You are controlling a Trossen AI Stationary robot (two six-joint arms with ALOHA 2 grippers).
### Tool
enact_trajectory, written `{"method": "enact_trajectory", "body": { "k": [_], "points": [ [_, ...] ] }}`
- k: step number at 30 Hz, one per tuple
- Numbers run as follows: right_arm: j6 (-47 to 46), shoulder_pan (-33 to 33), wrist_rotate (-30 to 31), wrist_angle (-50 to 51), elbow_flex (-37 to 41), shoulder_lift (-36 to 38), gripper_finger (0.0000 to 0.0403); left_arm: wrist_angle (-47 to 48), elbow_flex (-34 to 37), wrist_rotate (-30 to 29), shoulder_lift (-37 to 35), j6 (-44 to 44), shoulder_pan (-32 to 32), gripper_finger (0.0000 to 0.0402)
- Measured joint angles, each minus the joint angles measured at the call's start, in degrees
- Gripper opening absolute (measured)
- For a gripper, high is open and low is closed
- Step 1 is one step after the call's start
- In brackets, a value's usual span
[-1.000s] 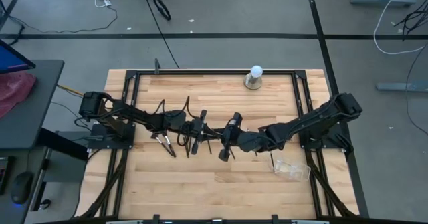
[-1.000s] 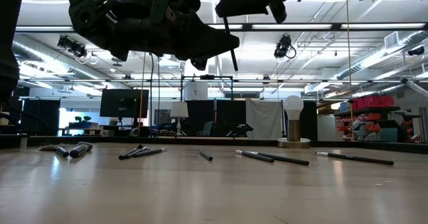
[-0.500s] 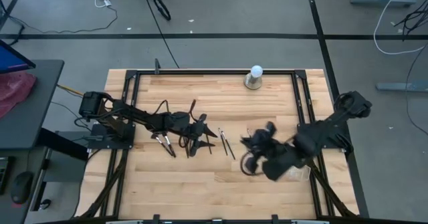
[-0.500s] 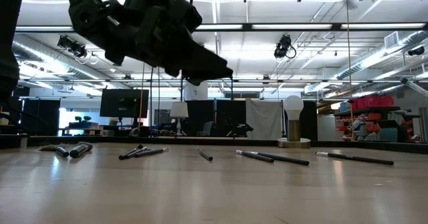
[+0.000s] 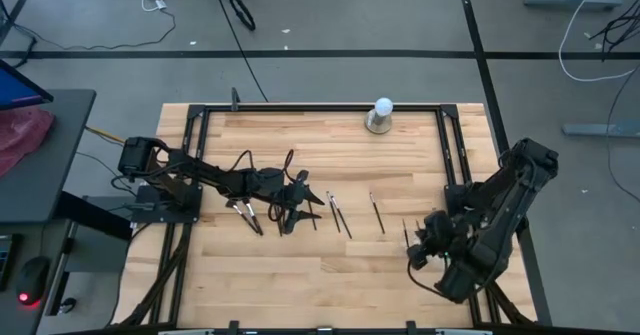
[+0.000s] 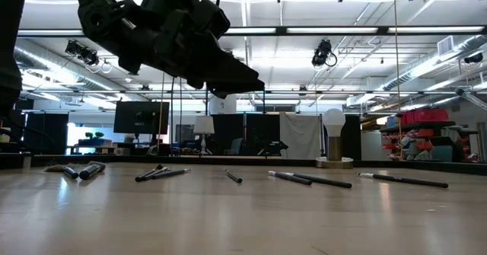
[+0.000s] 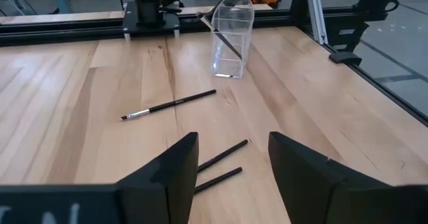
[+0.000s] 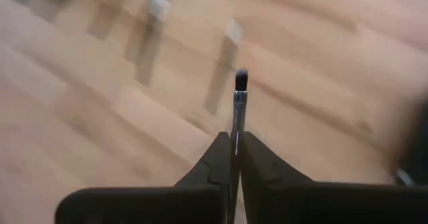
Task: Put items in baskets/containers
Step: Put the black eyeshadow brush into the transparent organizer
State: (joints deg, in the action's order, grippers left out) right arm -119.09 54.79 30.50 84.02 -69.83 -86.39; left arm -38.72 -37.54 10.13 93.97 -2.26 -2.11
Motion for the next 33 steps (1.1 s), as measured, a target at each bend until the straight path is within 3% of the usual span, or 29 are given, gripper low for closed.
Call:
{"method": "enact_trajectory", "body": {
  "k": [3, 10, 16, 21, 26, 33],
  "points": [
    [-4.47, 0.83, -4.49, -1.36, 4.56, 0.00, 0.0010, -0.01, 0.00, 0.00, 0.00, -0.02, 0.00, 0.0182],
    [-5.18, 1.26, -4.93, -4.83, 9.03, -0.02, 0.0013, -0.10, 0.00, 0.00, 0.00, -0.02, 0.00, 0.0181],
    [-2.67, 1.32, -0.60, -3.97, 4.60, 0.79, 0.0015, -0.37, 0.00, 0.00, 0.00, -0.01, 0.00, 0.0181],
    [-1.76, 1.05, 6.55, 6.03, 0.42, 0.90, 0.0015, -0.39, 0.00, 0.00, 0.00, -0.02, 0.00, 0.0181],
    [-0.33, -0.05, 7.66, 5.98, 5.31, 2.57, 0.0014, -0.39, 0.00, 0.04, 0.00, 0.00, 0.00, 0.0181],
    [-3.79, 0.16, 0.02, 2.99, 13.89, 2.33, 0.0014, -0.17, 0.00, 0.17, 0.00, 0.06, -0.02, 0.0181]
  ]
}}
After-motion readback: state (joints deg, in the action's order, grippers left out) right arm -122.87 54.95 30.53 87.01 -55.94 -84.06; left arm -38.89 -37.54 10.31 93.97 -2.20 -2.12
